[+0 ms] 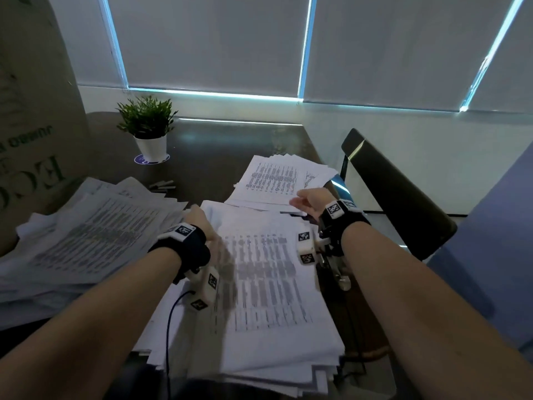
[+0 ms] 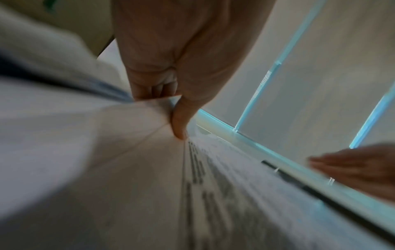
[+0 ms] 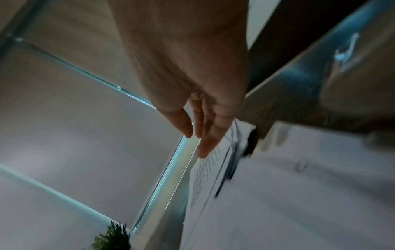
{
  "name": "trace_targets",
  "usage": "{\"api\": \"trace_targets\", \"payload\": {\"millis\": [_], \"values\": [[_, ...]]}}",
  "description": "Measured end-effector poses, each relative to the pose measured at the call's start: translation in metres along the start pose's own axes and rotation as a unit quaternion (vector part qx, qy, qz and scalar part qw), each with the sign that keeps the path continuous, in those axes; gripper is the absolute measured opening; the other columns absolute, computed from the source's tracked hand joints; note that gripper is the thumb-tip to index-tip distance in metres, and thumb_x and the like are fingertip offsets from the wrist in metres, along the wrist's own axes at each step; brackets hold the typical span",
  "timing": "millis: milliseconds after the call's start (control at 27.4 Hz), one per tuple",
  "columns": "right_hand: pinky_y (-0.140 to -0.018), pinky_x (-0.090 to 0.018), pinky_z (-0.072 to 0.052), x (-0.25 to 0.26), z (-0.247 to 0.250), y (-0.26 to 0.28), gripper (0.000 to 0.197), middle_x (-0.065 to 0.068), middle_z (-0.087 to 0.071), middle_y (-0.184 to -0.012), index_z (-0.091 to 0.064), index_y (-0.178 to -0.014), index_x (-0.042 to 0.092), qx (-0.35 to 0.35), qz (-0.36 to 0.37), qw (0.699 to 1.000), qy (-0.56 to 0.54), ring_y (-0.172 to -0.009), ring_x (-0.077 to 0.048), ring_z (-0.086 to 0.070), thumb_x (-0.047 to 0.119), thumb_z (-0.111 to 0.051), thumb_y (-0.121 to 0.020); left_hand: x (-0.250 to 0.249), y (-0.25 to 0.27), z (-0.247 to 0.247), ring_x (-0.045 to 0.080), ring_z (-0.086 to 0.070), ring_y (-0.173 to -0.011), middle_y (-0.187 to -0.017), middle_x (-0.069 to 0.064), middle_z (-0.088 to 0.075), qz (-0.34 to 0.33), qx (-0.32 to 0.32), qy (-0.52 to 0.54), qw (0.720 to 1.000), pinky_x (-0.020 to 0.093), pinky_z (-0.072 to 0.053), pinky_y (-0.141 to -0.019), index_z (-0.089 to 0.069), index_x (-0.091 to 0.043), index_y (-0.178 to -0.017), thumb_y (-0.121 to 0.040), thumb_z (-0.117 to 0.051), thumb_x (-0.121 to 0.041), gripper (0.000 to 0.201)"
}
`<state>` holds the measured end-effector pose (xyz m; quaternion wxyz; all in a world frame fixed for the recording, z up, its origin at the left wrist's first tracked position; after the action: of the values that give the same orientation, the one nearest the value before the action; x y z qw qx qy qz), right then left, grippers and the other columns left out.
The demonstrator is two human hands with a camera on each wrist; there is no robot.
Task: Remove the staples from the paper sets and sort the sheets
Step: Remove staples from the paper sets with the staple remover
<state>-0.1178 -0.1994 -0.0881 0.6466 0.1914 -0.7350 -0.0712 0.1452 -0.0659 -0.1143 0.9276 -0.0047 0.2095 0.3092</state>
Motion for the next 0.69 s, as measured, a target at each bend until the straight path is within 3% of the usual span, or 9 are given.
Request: {"api": "trace_targets", "payload": {"millis": [73,110,183,219,292,366,439,548,695], "values": [[-0.056,-0.032,-0.048,0.008,0.020,0.012,0.023,-0.009,-0.059,-0.066,-0.052,-0.077,0.004,-0.060,0.011,0.981,0.183,-0.060,-0.021,-0.059,0.003,-0.045,-0.098,-0.002,-0.002,0.009,0.037,-0.051,-0.120,-0.136,0.020,-0.047,-0.012,-0.025,-0.007,1.000,0.042,-0.045,-0.094,-0.024,0.002,-0.140,-0.083,-0.072,-0.022,0.078],[-0.062,-0.032,-0.044,0.013,0.028,0.019,0.025,-0.008,-0.059,-0.072,-0.053,-0.074,0.005,-0.072,0.029,0.943,0.323,-0.069,-0.023,-0.059,0.007,-0.045,-0.099,-0.003,-0.001,0.012,0.038,-0.051,-0.119,-0.135,0.021,-0.047,-0.010,-0.028,-0.017,0.999,0.044,-0.046,-0.094,-0.025,0.000,-0.139,-0.083,-0.070,-0.023,0.075],[-0.072,-0.027,-0.040,0.025,0.037,0.038,0.019,-0.010,-0.065,-0.097,-0.064,-0.090,0.002,-0.069,0.067,0.847,0.523,-0.094,-0.027,-0.062,0.015,-0.052,-0.097,-0.007,0.008,0.012,0.041,-0.048,-0.121,-0.136,0.024,-0.043,0.005,-0.037,-0.064,0.997,0.047,-0.045,-0.096,-0.024,0.000,-0.139,-0.081,-0.069,-0.026,0.077],[-0.074,-0.026,-0.042,0.023,0.042,0.044,0.017,-0.011,-0.066,-0.105,-0.065,-0.095,0.003,-0.055,0.057,0.823,0.562,-0.096,-0.028,-0.062,0.018,-0.057,-0.094,-0.013,0.015,0.010,0.042,-0.042,-0.126,-0.141,0.026,-0.035,0.006,-0.047,-0.098,0.994,0.049,-0.042,-0.099,-0.019,-0.001,-0.143,-0.082,-0.068,-0.029,0.083],[-0.071,-0.028,-0.047,0.012,0.054,0.060,0.014,-0.008,-0.065,-0.096,-0.062,-0.082,0.013,-0.013,0.010,0.790,0.613,-0.085,-0.023,-0.060,0.025,-0.067,-0.087,-0.035,0.030,0.003,0.042,-0.026,-0.136,-0.150,0.025,-0.018,-0.034,-0.067,-0.143,0.987,0.051,-0.031,-0.107,-0.009,-0.007,-0.148,-0.087,-0.061,-0.032,0.084],[-0.076,-0.030,-0.052,0.000,0.061,0.071,0.015,0.003,-0.064,-0.089,-0.070,-0.070,0.023,0.026,-0.018,0.784,0.620,-0.083,-0.016,-0.059,0.034,-0.077,-0.078,-0.067,0.040,-0.008,0.037,-0.026,-0.136,-0.147,0.019,-0.026,-0.135,-0.061,-0.135,0.980,0.047,-0.029,-0.110,-0.026,-0.012,-0.144,-0.088,-0.059,-0.031,0.067],[-0.069,-0.026,-0.051,-0.009,0.062,0.083,0.019,0.010,-0.062,-0.081,-0.073,-0.063,0.025,0.029,-0.030,0.732,0.680,-0.077,-0.011,-0.060,0.038,-0.080,-0.074,-0.100,0.052,-0.020,0.031,-0.038,-0.129,-0.139,0.015,-0.042,-0.232,0.000,-0.087,0.969,0.039,-0.034,-0.106,-0.045,-0.012,-0.135,-0.089,-0.059,-0.030,0.051],[-0.059,-0.025,-0.046,-0.017,0.061,0.081,0.021,0.000,-0.060,-0.076,-0.061,-0.071,0.017,0.026,0.009,0.722,0.691,-0.068,-0.013,-0.057,0.029,-0.067,-0.087,-0.143,0.085,-0.039,0.025,-0.052,-0.119,-0.130,0.010,-0.055,-0.294,0.121,0.010,0.948,0.031,-0.040,-0.100,-0.055,-0.008,-0.129,-0.090,-0.064,-0.028,0.044],[-0.057,-0.024,-0.048,-0.002,0.067,0.091,0.016,-0.003,-0.065,-0.064,-0.066,-0.077,0.009,0.013,0.021,0.756,0.654,-0.055,-0.015,-0.060,0.023,-0.063,-0.085,-0.181,0.108,-0.074,0.025,-0.064,-0.102,-0.120,0.016,-0.063,-0.239,0.226,0.154,0.932,0.037,-0.052,-0.094,-0.057,0.000,-0.123,-0.089,-0.065,-0.021,0.041]]}}
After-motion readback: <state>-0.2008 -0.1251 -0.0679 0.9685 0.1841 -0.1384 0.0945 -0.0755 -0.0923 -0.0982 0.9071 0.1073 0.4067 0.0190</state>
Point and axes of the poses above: each hand's wrist, its own y-axis away from the middle knuckle, its own z-axis out of the back of the hand, x = y × z, the point moved 6 cm from there along -y, towards the middle knuckle
